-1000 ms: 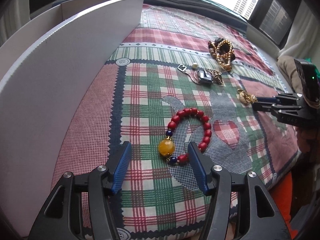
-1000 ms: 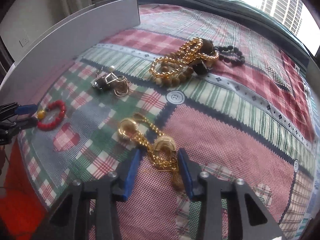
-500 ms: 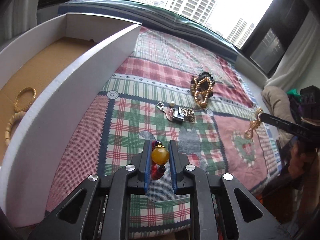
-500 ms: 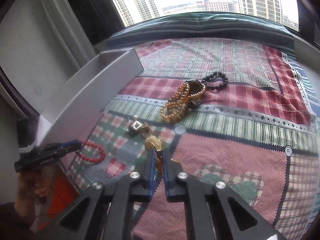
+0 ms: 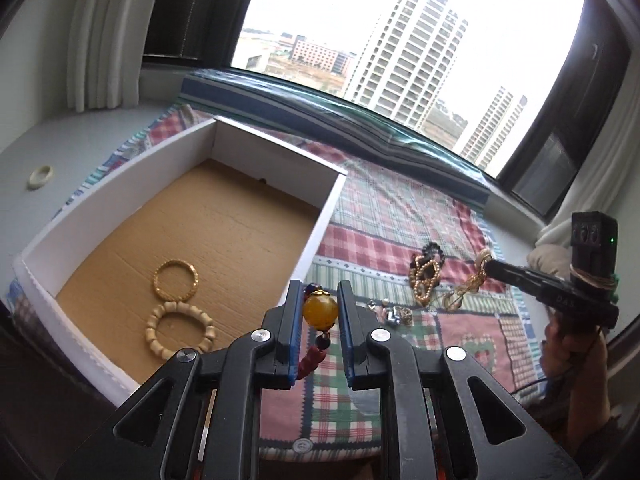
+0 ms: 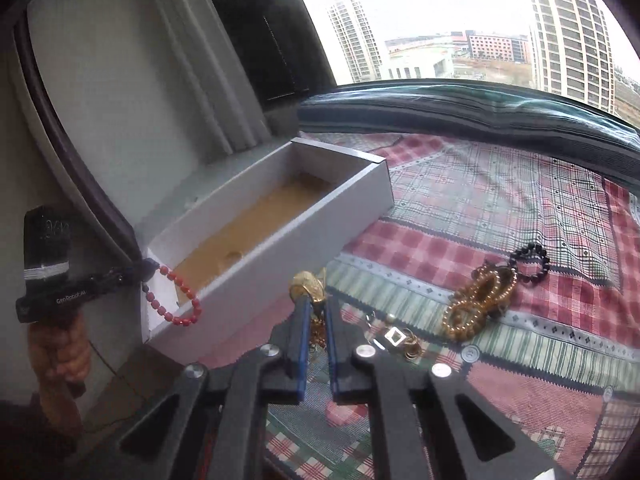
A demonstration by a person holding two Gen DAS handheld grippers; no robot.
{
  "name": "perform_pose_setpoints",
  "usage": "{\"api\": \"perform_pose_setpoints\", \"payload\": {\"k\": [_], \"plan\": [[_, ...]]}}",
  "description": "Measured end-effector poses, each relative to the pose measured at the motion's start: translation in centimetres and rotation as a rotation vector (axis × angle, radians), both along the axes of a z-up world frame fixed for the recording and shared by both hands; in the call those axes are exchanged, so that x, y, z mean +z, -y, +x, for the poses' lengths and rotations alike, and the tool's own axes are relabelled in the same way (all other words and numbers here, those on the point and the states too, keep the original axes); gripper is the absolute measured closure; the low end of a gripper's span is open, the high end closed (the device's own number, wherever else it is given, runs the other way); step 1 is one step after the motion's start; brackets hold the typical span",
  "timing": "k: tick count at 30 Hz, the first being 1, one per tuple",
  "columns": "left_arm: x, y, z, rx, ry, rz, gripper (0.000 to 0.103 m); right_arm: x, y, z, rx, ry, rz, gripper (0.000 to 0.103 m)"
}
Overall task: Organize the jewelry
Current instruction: 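Carry both items into the white box and open both tools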
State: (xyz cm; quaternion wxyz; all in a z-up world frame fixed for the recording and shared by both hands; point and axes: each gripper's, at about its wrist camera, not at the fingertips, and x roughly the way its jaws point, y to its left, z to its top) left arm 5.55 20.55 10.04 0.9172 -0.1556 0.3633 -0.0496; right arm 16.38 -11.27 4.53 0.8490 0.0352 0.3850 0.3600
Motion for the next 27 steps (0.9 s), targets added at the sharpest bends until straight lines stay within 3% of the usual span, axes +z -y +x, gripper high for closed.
{"api": "perform_pose_setpoints", "payload": {"k": [4, 8, 12, 18, 19, 22, 23, 25, 27], "plan": [[0.0, -4.5, 0.6, 0.108, -0.006, 0.043, 0.088, 1.7, -5.8, 1.5, 0.08, 0.027, 0.038, 0.095], [-2.4, -8.1, 2.0, 0.181, -0.06, 0.071, 0.088, 1.9, -12.3, 3.3, 0.154, 0.01, 0.052, 0.095], [-6.1, -10.7, 3.7, 0.22, -0.14, 0.066, 0.088, 0.3, -17.9, 5.1, 0.221, -0.046, 0.062, 0.095], [-10.6, -12.3, 5.6, 0.266, -0.256, 0.132, 0.086, -4.1, -24.5, 7.5, 0.236, -0.119, -0.027, 0.095], [-10.8, -12.1, 5.3, 0.271, -0.268, 0.146, 0.079, -4.8, -25.1, 7.8, 0.233, -0.133, -0.041, 0.092], [-10.7, -11.5, 4.3, 0.29, -0.251, 0.177, 0.026, -6.5, -26.0, 8.1, 0.186, -0.129, -0.103, 0.088], [-10.5, -11.2, 3.7, 0.297, -0.231, 0.192, 0.021, -6.8, -26.0, 8.1, 0.17, -0.122, -0.119, 0.082], [-9.9, -10.2, 2.8, 0.291, -0.209, 0.221, 0.021, -7.1, -25.4, 7.7, 0.14, -0.12, -0.126, 0.046], [-9.2, -9.1, 1.9, 0.281, -0.184, 0.231, 0.021, -7.0, -24.3, 7.1, 0.117, -0.118, -0.125, 0.036]]}}
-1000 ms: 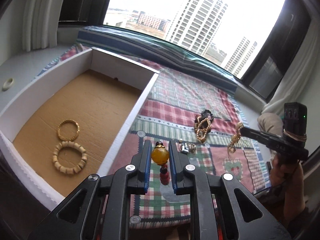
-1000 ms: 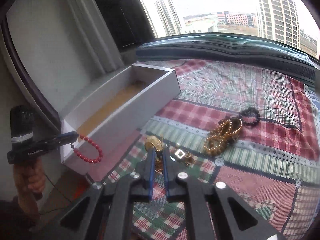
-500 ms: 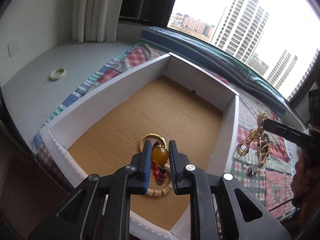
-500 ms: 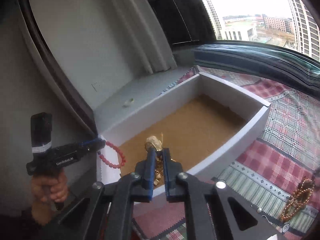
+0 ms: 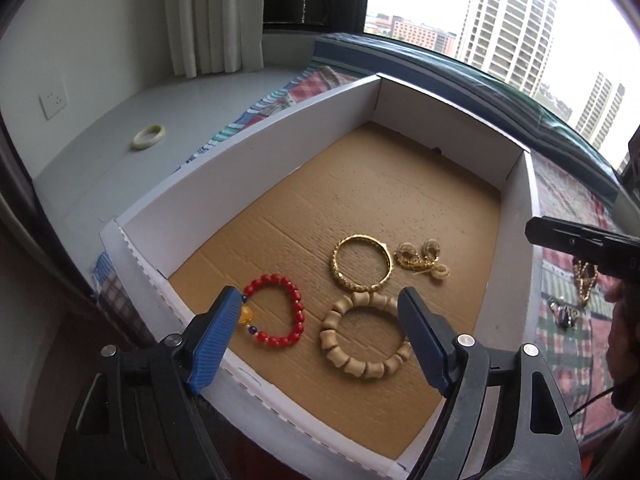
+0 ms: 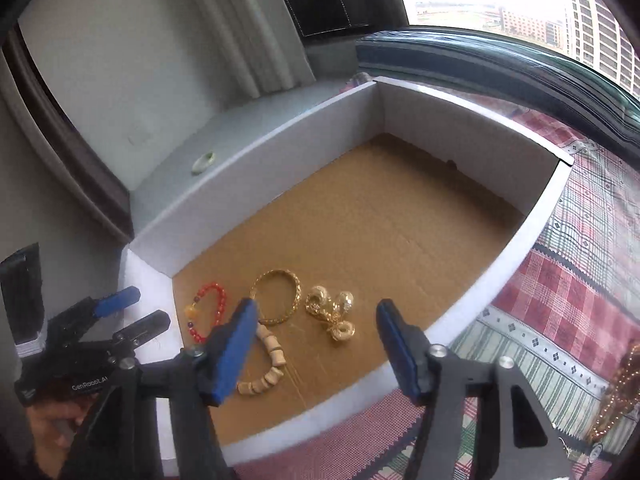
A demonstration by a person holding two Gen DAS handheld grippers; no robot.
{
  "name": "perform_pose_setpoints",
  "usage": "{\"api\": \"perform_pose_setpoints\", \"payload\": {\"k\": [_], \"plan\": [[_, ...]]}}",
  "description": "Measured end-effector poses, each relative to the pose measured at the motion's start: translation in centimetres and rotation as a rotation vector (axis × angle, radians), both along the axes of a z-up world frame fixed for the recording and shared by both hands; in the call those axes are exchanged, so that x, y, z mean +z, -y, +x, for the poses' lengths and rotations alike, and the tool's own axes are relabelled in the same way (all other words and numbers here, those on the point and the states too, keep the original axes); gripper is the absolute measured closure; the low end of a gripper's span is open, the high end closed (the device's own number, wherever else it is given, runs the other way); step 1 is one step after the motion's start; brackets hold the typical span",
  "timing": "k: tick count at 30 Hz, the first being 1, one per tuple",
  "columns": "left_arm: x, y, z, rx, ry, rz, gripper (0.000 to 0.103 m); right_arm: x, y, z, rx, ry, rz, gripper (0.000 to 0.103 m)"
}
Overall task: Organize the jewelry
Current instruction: 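Carry both items into the white box and open both tools, then move both open tools back over the remaining jewelry on the quilt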
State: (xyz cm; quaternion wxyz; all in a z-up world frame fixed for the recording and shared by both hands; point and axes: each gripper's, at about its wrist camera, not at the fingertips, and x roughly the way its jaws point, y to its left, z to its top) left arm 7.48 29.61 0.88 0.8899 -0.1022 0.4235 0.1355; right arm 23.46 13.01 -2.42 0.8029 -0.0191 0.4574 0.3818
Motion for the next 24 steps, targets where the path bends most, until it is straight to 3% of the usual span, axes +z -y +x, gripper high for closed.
{"api": "perform_pose_setpoints", "payload": {"k": [2, 6, 13, 17, 24], "plan": [[0.7, 1.7, -1.0, -0.03, 0.028, -0.005, 0.019, 0.3, 1.4, -0.8, -0.01, 0.021, -0.003, 0.036], [1.6, 6.7, -2.2, -0.151, 0.066, -0.028, 0.017, 0.7, 5.0, -3.2, -0.083, 0.143, -0.109, 0.036], [1.8, 17.2, -3.1, -0.404, 0.078, -0.08, 0.01, -0.9, 13.9, -7.2, -0.199, 0.208, -0.186, 0.036], [-0.7, 22.8, -2.5, -0.499, 0.032, -0.107, 0.009, -2.9, 20.4, -9.8, -0.33, 0.243, -0.252, 0.036], [-6.1, 28.8, -1.0, -0.512, -0.022, -0.094, 0.009, -8.0, 31.1, -12.7, -0.58, 0.149, -0.273, 0.036]]}}
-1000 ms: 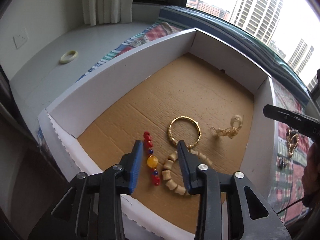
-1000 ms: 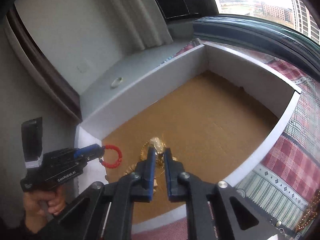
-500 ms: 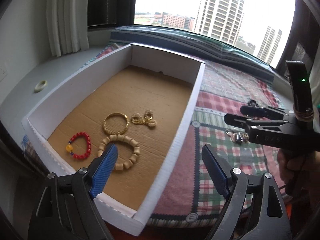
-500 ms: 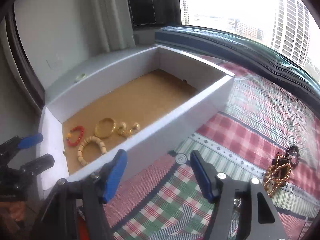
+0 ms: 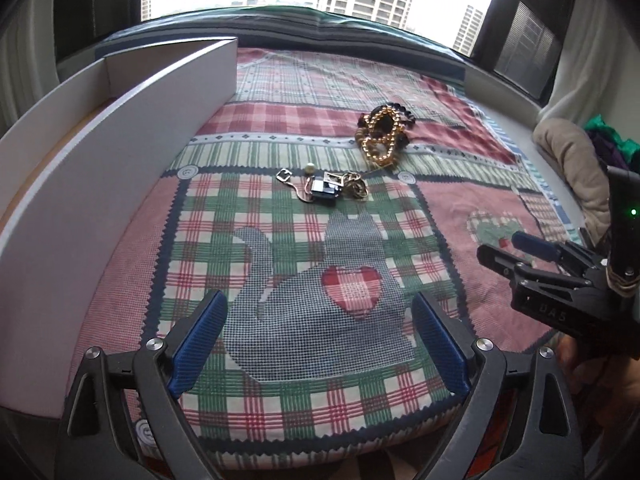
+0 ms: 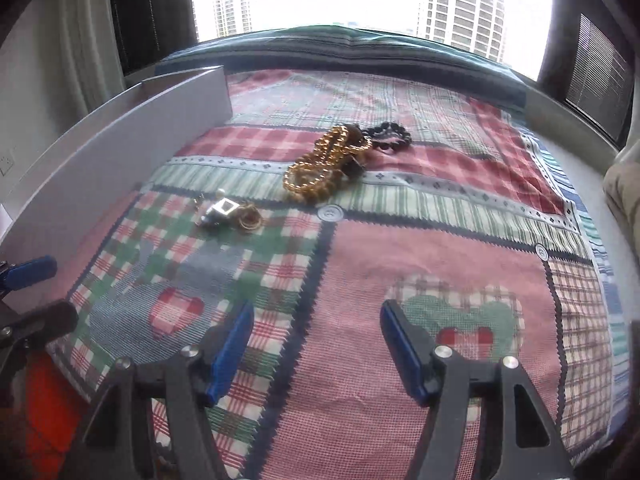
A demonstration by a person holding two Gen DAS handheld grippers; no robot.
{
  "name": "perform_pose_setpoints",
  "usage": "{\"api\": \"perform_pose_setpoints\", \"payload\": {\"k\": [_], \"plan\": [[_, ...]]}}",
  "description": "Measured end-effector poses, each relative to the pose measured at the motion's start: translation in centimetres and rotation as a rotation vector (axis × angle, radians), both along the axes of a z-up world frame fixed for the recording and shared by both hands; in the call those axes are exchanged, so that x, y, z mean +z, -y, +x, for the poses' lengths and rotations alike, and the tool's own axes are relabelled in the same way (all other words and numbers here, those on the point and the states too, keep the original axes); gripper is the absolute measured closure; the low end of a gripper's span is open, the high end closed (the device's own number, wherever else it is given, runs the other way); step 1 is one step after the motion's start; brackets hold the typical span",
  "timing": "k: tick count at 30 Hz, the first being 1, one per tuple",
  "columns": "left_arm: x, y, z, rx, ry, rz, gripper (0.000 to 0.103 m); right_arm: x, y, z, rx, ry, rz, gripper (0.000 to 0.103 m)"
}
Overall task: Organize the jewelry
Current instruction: 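Move both open tools back over the remaining jewelry on the quilt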
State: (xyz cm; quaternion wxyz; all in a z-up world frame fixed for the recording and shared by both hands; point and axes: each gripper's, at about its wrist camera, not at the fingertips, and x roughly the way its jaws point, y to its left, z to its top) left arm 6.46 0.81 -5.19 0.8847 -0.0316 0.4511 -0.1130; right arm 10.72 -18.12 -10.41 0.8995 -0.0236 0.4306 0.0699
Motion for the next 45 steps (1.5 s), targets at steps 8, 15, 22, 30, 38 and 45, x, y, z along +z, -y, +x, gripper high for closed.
{"api": "perform_pose_setpoints", "payload": {"k": [8, 15, 22, 30, 38, 45], "plan": [[-3.1, 1.4, 2.9, 0.032, 0.017, 0.106, 0.009, -3.2, 5.4, -1.2, -0.136, -0.03, -0.025, 0.035], [-4.8, 1.1, 4.8, 0.056, 0.008, 0.126, 0.009, -3.0, 5.9, 1.0, -0.143, 0.017, -0.032, 0.028], [-5.1, 1.2, 4.9, 0.046, 0.01, 0.147, 0.002, -4.0, 6.1, 2.1, -0.146, 0.036, -0.047, 0.026], [-5.3, 1.3, 5.0, 0.042, 0.011, 0.154, 0.0, -4.5, 6.5, 2.0, -0.151, 0.041, -0.001, 0.024], [-5.2, 1.3, 5.0, 0.036, 0.013, 0.148, 0.001, -4.5, 6.3, 2.1, -0.148, 0.042, -0.006, 0.022], [-5.2, 1.3, 5.2, 0.027, -0.005, 0.146, 0.001, -4.5, 6.3, 2.1, -0.148, 0.042, -0.005, 0.021]]}}
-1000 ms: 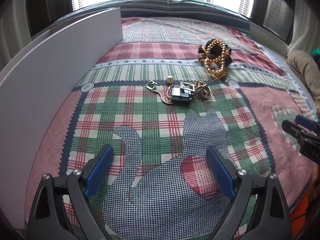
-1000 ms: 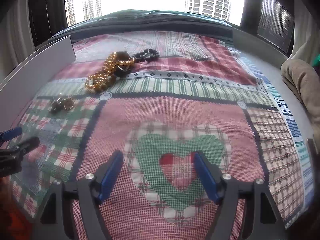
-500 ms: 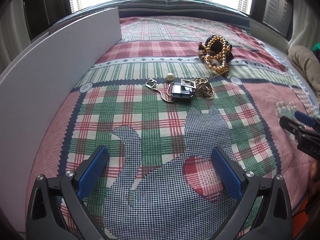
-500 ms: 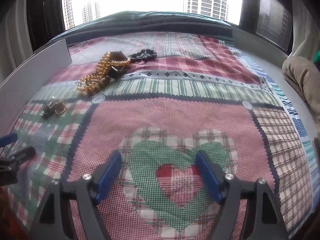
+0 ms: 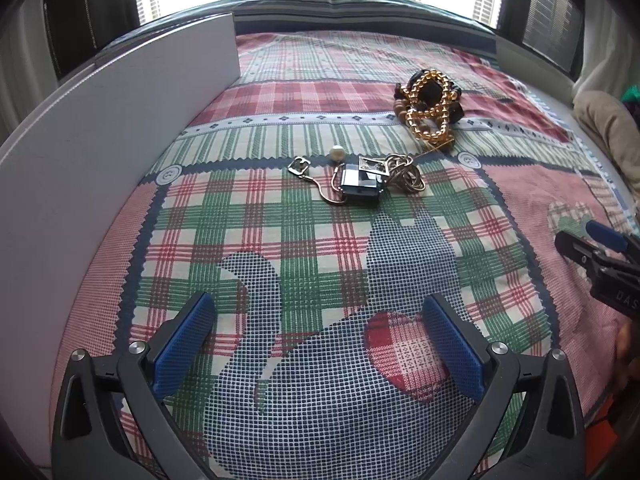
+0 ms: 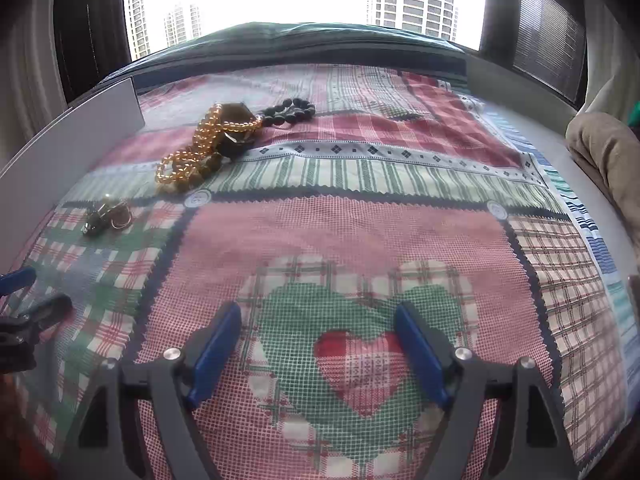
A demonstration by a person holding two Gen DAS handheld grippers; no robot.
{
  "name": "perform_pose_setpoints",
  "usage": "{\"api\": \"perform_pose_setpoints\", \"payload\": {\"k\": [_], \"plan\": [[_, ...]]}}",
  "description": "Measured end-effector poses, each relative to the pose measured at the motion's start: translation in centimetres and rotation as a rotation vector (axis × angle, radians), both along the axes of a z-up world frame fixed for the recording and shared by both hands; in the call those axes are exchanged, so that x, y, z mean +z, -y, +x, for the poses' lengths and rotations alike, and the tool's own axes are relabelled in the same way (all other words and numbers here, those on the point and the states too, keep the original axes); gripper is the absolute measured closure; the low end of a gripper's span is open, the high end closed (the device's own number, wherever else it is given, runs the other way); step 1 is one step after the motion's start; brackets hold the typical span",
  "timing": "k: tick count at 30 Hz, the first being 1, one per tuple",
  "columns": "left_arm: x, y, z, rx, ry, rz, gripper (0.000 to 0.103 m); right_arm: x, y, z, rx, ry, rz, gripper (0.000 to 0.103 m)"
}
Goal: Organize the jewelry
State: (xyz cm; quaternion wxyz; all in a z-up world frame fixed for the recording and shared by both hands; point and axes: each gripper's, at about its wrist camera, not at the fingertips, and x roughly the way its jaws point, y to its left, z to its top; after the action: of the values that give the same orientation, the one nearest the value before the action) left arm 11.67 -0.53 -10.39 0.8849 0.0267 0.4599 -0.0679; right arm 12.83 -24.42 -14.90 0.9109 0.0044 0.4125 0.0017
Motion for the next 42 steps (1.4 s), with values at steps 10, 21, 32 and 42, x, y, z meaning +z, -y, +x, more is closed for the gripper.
{"api": "perform_pose_setpoints", "payload": {"k": [10, 21, 32, 42], "plan": [[2.1, 5.0, 5.9, -0.122, 0.019, -0.006, 0.013, 0.0, 0.0, 0.0, 0.0, 0.0, 0.001, 0.021], [1.1, 1.5, 3.9, -0.101, 0.001, -0.09, 0.065, 0.0, 0.0, 0.0, 0.0, 0.0, 0.001, 0.021], [1.2, -4.9, 0.0, -0.038, -0.057, -0.173, 0.02, 0.0, 0.0, 0.0, 0.0, 0.001, 0.0, 0.021], [-0.1, -2.1, 1.1, -0.04, 0.013, 0.001, 0.006, 0.1, 0.0, 0.1, 0.001, 0.001, 0.002, 0.021]]}}
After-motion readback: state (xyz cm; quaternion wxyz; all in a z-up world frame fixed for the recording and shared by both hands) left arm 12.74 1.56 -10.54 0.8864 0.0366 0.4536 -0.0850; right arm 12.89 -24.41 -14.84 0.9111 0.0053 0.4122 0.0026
